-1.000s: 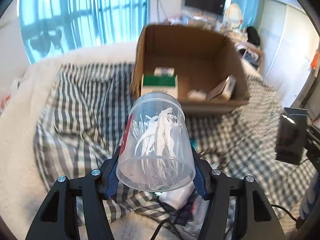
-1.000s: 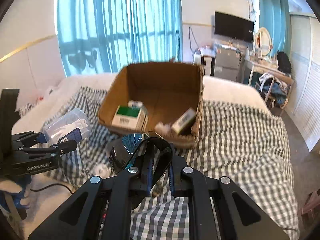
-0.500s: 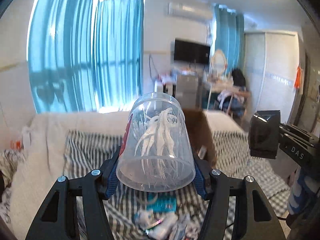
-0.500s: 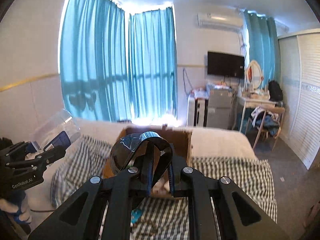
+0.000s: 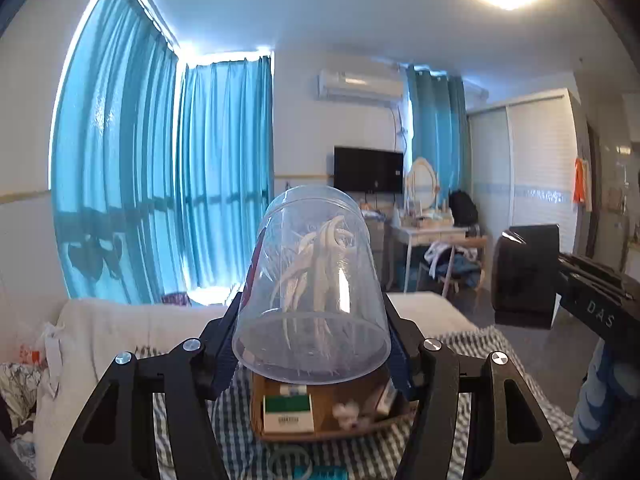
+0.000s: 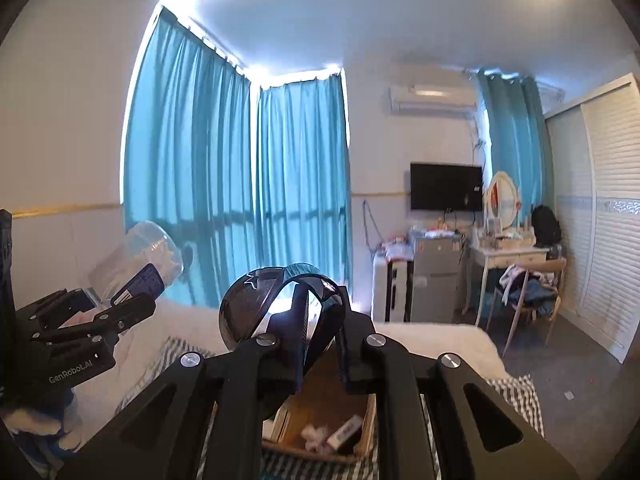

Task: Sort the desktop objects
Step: 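Lift the cup and glasses and carry them over the cardboard box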

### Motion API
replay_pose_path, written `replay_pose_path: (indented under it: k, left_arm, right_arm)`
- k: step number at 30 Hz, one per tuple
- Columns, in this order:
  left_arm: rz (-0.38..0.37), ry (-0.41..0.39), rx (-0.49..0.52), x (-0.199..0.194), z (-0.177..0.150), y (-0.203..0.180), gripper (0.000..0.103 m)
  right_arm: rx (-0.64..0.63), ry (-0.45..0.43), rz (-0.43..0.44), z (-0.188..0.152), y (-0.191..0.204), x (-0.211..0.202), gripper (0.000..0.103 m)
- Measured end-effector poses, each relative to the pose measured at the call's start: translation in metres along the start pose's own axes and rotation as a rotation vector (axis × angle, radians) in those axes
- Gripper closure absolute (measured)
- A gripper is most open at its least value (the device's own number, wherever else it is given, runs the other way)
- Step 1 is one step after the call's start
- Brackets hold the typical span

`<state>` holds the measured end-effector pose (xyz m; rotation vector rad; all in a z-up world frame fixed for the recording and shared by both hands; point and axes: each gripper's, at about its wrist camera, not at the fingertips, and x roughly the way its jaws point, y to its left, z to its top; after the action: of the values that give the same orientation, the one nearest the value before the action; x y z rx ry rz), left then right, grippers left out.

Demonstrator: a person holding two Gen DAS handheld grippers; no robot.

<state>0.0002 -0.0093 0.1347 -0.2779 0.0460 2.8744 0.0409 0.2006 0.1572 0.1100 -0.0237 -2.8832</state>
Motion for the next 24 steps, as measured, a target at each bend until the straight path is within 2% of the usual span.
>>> replay_pose_path:
  k: [6,11,17,24]
  left_arm:
    - [-0.004,-0.066,0.0,0.012,0.018,0.002,0.041]
    - [-0.022,-0.096,0.029,0.028,0.021,-0.008,0.041]
    - [-0.019,-0.084,0.058,0.063,0.016,-0.02,0.041]
    - [-0.004,-0.016,0.043,0.116,-0.006,-0.01,0.041]
  right_arm:
    - [-0.009,-0.042,0.008,0.012,-0.004,0.014,0.091]
    - [-0.027,-0.048,0.003,0.01,-0.005,0.036,0.091]
    - [-0.036,0.002,0.01,-0.002,-0.005,0.079,0.091]
    - [-0.046,0.097,0.035,-0.042,-0.007,0.14,0.091]
